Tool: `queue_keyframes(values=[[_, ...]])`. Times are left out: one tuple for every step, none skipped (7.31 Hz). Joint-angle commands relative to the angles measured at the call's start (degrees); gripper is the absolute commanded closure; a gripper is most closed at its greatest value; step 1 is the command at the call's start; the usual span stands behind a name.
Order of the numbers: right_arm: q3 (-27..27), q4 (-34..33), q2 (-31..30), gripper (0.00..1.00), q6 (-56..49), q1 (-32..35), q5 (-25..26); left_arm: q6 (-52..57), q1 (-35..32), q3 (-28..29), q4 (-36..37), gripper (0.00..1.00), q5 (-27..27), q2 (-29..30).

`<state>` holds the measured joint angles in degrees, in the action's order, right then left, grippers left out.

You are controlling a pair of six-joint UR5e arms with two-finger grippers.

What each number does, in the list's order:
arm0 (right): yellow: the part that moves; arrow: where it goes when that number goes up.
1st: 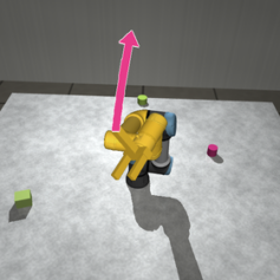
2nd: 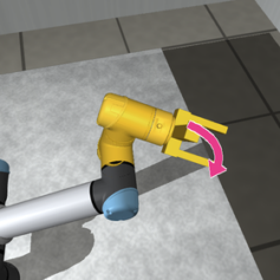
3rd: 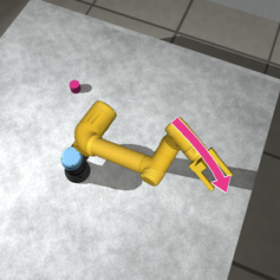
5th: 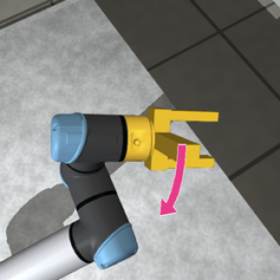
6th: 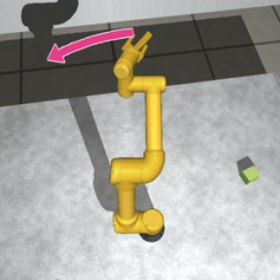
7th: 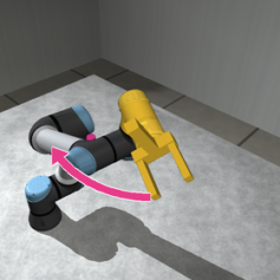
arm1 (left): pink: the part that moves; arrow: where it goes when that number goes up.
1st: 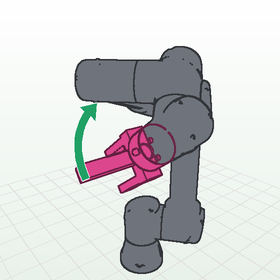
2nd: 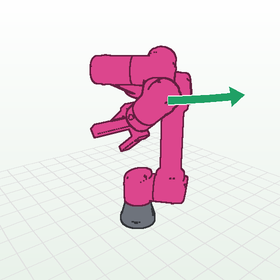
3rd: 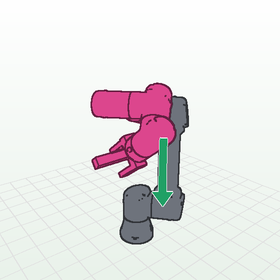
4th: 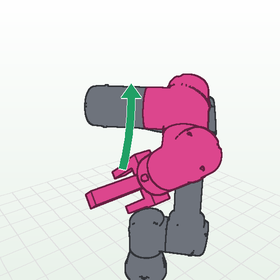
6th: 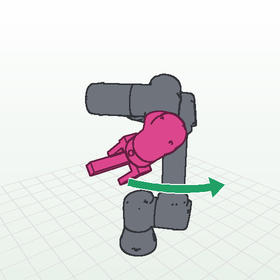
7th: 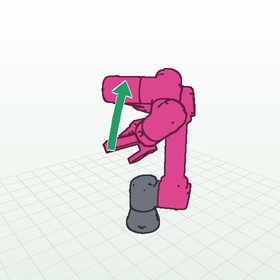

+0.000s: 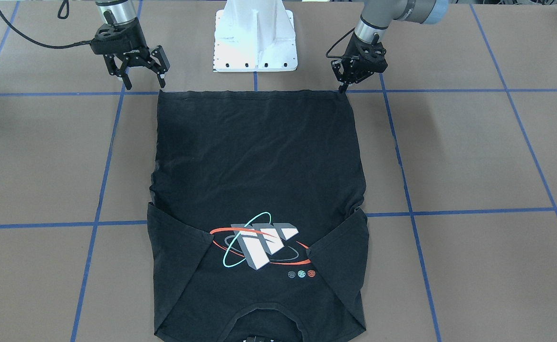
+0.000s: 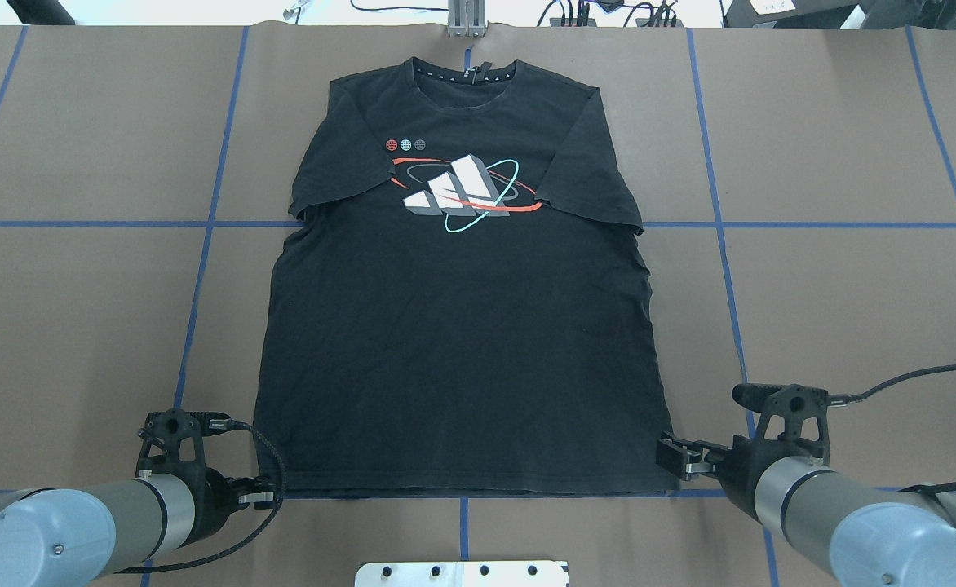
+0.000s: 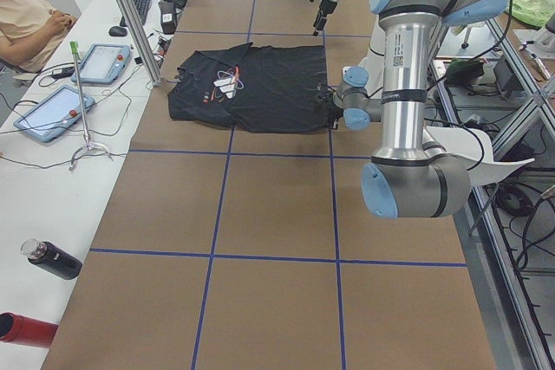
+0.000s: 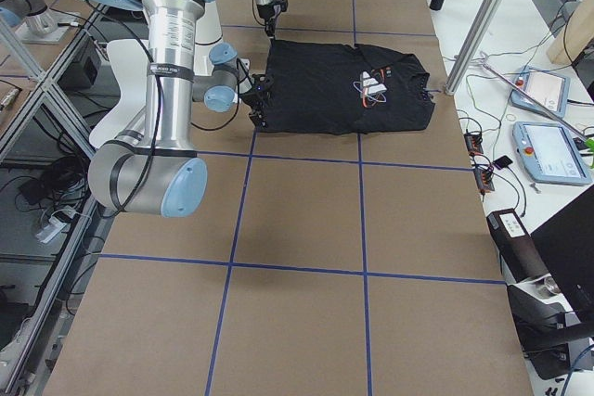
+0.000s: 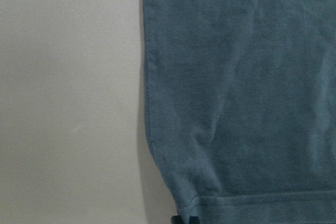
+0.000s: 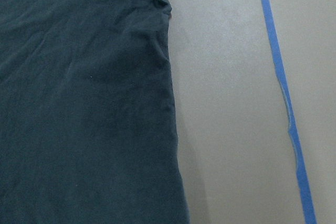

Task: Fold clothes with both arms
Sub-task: 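Grasp the hem corners with both grippers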

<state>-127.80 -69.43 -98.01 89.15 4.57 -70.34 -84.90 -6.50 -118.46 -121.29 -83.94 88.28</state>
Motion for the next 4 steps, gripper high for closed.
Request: queue_keyframes(values=[[3.9, -0.1, 2.8, 0.04, 0.1, -1.8, 3.4, -0.1, 0.0, -1.5, 0.0, 1.00, -0.1, 0.1], [5.7, -0.1, 3.1, 0.08, 0.1, -2.1, 4.3, -0.2, 0.0, -1.5, 0.0, 1.00, -0.1, 0.1], [6.2, -0.1, 3.1, 0.17, 0.1, -2.6, 5.0, -0.2, 0.0, -1.5, 0.0, 1.00, -0.1, 0.1], [6.2, -0.1, 3.1, 0.28, 0.6, -3.4, 5.3, -0.3, 0.1, -1.5, 0.0, 1.00, -0.2, 0.1]])
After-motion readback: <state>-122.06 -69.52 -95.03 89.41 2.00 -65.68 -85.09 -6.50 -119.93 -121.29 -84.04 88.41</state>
